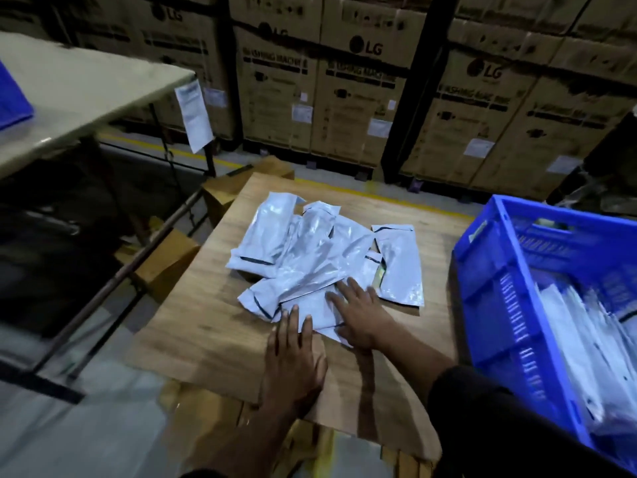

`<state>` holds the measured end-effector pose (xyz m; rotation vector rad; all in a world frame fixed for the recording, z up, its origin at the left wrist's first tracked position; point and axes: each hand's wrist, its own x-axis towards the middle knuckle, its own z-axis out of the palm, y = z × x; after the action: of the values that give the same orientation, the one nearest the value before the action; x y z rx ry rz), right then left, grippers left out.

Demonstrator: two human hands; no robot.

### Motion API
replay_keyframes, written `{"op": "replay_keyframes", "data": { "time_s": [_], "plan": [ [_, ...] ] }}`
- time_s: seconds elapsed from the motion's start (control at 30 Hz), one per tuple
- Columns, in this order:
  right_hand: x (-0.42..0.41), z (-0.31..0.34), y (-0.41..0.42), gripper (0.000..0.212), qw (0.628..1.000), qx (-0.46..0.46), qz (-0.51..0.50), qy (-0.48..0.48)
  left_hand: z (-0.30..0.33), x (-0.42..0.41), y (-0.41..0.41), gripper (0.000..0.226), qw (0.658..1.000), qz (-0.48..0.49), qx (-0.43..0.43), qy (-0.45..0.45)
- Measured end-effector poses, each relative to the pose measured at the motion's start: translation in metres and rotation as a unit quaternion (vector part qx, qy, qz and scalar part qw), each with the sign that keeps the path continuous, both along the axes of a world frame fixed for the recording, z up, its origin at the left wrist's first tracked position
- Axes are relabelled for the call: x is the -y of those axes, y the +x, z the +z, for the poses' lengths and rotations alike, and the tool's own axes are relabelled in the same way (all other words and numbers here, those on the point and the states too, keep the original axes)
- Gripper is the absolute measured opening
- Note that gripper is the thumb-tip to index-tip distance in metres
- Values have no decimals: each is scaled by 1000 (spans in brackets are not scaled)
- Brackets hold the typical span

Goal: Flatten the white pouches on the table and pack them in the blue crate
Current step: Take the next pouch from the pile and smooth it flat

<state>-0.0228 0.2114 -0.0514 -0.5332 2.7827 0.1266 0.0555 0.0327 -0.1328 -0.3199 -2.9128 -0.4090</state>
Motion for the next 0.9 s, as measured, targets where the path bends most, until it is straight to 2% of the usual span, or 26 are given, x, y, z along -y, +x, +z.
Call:
{"op": "replay_keyframes", "data": {
  "time_s": [0.13,0.33,0.53,0.9],
  "plan": [
    [0,6,-11,102,999,7,-30,32,1,1,0,84,1000,-5,-4,11],
    [-5,10,18,102,998,4,-53,46,-4,3,2,84,995,-42,-50,77],
    [-23,12,66,103,996,18,-92,7,-12,8,5,85,992,-115,-34,43],
    [-35,-19,165,77,994,-78,-31,-69,3,-7,53,67,980,-189,0,-59]
  ]
}}
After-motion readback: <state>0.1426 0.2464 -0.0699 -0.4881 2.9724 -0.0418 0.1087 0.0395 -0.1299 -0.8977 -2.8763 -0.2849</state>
